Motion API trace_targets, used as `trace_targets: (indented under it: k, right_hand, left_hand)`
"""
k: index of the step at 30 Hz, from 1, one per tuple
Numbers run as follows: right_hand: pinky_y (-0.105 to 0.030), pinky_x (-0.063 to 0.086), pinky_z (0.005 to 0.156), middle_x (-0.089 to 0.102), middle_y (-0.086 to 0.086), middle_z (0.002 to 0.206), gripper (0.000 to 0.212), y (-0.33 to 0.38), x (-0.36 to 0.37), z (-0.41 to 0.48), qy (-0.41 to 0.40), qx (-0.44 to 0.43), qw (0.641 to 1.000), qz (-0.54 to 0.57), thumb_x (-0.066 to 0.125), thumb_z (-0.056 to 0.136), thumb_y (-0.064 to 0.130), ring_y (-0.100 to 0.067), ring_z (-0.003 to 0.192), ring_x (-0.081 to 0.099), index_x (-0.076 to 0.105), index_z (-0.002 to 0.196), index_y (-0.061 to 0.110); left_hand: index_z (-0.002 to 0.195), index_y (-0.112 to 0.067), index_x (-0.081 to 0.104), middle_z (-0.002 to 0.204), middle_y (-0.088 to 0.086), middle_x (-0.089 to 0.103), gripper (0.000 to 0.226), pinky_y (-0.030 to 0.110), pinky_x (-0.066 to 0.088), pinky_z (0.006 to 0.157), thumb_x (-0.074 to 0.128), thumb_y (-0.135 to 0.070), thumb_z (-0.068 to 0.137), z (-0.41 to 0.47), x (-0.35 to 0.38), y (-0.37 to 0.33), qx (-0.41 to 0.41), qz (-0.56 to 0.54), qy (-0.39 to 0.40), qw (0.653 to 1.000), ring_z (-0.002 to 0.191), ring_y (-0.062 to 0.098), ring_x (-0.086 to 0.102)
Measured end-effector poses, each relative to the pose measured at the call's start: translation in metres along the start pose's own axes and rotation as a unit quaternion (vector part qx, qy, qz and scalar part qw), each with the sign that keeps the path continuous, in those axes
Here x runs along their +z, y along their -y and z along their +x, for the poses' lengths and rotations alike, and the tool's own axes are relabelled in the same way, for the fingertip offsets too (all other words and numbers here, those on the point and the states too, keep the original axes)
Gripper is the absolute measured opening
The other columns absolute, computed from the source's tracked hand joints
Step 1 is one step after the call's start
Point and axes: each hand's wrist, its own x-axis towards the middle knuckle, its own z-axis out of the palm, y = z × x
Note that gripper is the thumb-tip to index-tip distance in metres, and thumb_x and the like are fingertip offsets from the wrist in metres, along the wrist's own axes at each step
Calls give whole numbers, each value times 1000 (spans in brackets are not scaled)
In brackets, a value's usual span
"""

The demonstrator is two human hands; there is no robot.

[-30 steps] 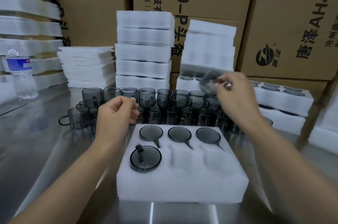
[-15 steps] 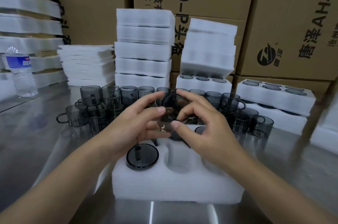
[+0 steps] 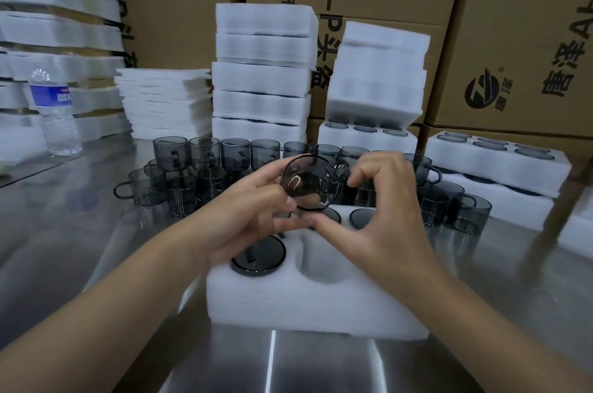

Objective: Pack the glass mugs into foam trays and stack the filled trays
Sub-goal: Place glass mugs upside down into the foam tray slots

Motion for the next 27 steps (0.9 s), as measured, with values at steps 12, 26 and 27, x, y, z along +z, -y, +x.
trace_targets:
  k: [12, 26, 27]
  right_hand:
    - [-44, 42, 98, 58, 12, 113, 47, 0, -2, 0, 79, 48, 994, 62, 69, 75, 19, -6, 110, 53, 53, 119, 22]
    - [-36, 40, 99, 53, 14, 117, 58, -1, 0, 1, 149, 69, 985, 61, 76, 74, 29, -3, 113, 49, 48, 124, 25]
    - [-33, 42, 97, 54, 13, 116, 57, -1, 0, 1, 144, 76, 984, 70, 77, 73, 27, -3, 111, 50, 48, 123, 25]
  left_hand:
    - [125, -21, 56, 124, 21, 58, 67, 31, 55, 79, 70, 5, 64, -1, 3, 1, 2, 81, -40, 996, 100, 28, 68]
    - [125, -26, 54, 119, 8, 64, 75, 25, 52, 85, 84, -22, 56, -4, 5, 0, -14, 200, -24, 979, 104, 20, 67]
    - [124, -26, 55, 121, 11, 62, 73, 25, 53, 83, 83, -23, 57, -4, 6, 0, -14, 190, -29, 981, 104, 21, 67]
